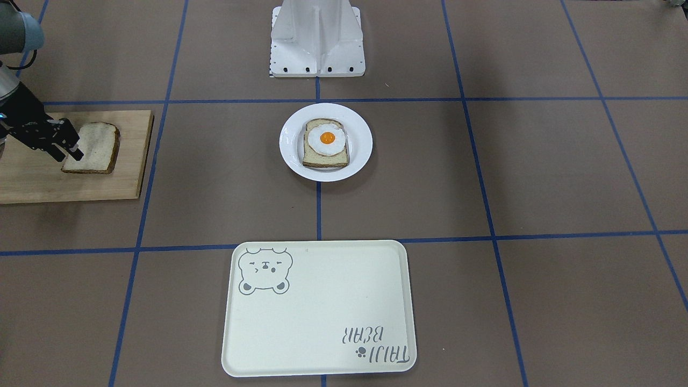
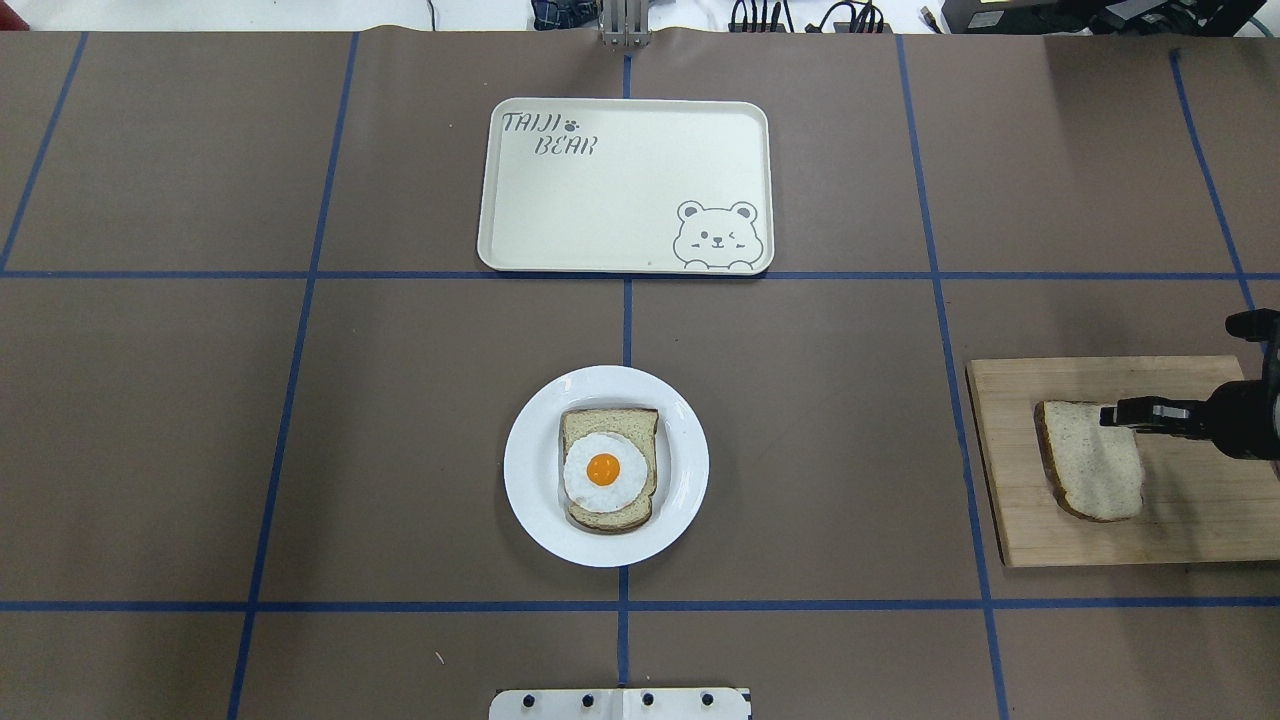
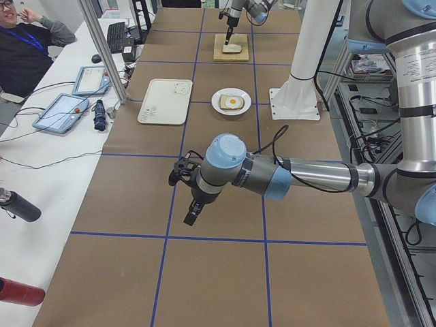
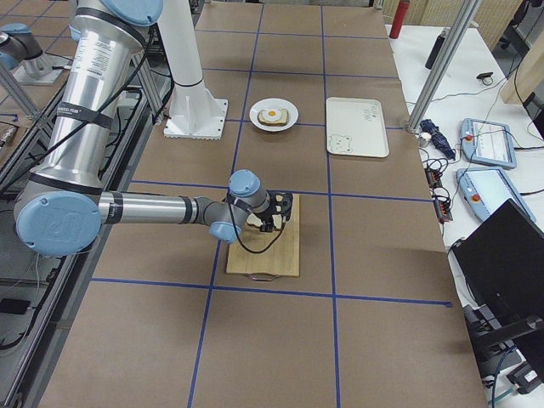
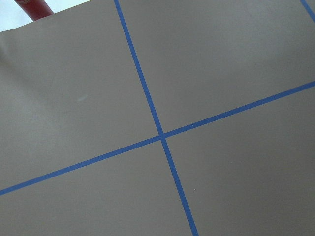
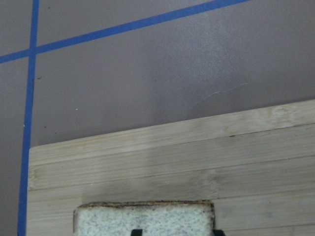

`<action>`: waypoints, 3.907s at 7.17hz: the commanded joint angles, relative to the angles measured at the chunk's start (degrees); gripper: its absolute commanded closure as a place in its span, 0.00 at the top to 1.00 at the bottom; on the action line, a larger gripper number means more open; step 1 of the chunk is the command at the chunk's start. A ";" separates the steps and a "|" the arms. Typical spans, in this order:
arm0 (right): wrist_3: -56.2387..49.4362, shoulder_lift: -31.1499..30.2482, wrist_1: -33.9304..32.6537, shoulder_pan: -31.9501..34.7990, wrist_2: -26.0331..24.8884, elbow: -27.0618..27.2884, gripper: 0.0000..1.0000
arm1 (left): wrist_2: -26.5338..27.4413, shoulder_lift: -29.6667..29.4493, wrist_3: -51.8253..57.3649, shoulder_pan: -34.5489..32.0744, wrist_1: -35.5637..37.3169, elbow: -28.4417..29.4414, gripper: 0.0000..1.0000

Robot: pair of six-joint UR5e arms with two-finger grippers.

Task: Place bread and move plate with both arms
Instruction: 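Lower the right gripper onto the bread slice on the wooden board and grasp it, then carry the bread slice with the right gripper over the egg on the plate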

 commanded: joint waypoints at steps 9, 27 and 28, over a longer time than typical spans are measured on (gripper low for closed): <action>-3.53 0.69 0.04 -0.22 0.04 -1.10 0.00 | 0.00 0.47 0.00 0.00 -0.05 -0.20 0.99; 26.09 39.18 -9.00 -26.73 -24.79 1.54 0.00 | -5.27 0.30 -3.78 0.00 0.04 0.50 0.99; 25.74 39.80 -11.36 -27.46 -25.43 1.54 0.00 | -5.27 0.30 -3.78 0.00 0.04 0.50 0.99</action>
